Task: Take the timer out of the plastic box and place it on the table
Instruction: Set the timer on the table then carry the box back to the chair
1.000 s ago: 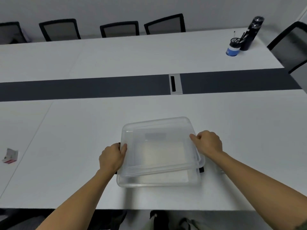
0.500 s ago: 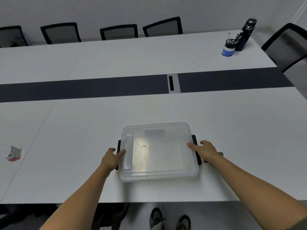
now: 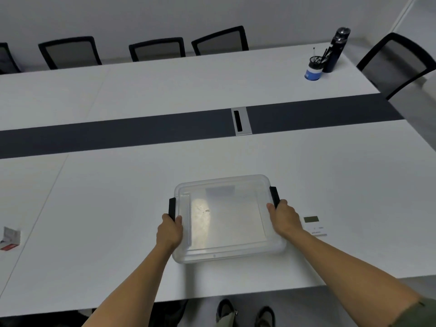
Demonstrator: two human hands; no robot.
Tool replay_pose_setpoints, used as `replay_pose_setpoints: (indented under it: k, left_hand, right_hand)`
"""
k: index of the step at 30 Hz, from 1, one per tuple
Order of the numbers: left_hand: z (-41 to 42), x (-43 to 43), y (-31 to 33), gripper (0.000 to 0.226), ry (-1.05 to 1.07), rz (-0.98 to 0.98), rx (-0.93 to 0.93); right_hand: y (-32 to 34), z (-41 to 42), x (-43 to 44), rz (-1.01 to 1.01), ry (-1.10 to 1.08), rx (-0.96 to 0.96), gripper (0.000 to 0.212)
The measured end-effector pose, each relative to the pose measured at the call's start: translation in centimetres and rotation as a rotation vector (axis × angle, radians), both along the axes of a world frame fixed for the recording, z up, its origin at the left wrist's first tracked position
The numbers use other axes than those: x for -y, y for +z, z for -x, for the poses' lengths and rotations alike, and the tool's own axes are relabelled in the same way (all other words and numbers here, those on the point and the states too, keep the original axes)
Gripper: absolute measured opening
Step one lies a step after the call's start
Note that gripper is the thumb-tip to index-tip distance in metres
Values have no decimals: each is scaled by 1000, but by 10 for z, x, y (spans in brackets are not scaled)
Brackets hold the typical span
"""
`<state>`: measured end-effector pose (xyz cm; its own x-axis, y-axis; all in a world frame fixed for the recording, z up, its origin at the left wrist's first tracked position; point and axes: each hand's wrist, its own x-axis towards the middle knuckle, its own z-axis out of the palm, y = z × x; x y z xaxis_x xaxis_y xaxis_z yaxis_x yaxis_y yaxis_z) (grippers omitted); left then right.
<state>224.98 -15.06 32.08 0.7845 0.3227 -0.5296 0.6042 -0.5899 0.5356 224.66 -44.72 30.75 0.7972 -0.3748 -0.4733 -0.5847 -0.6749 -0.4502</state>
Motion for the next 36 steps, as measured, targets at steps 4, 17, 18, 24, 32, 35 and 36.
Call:
replay_pose_setpoints:
  k: [4,17,18,24,32,35,36]
  left_hand:
    - [-1,6,-2,37,-44,-125,20]
    - [-3,14,5,46,-312,-404,157]
    - [-6,19,11,48,-337,-420,224]
    - [-9,109,48,38,-590,-244,493]
    - [28,235,44,27,-892,-233,515]
    - [37,257,23,32,-888,-386,442]
    - [40,262,18,32,-876,-423,417]
  right_hand:
    - [-1,3,-8,147,26,27,44]
    - [10,32,10,-27,-8,84,62]
    - [10,38,17,-31,-37,107,62]
    - [5,95,94,102,-131,15,51]
    - [-11,117,178,119,-78,-121,58]
    - [-16,105,194,111,31,-133,63]
    - [-18,99,198,109,73,-135,65]
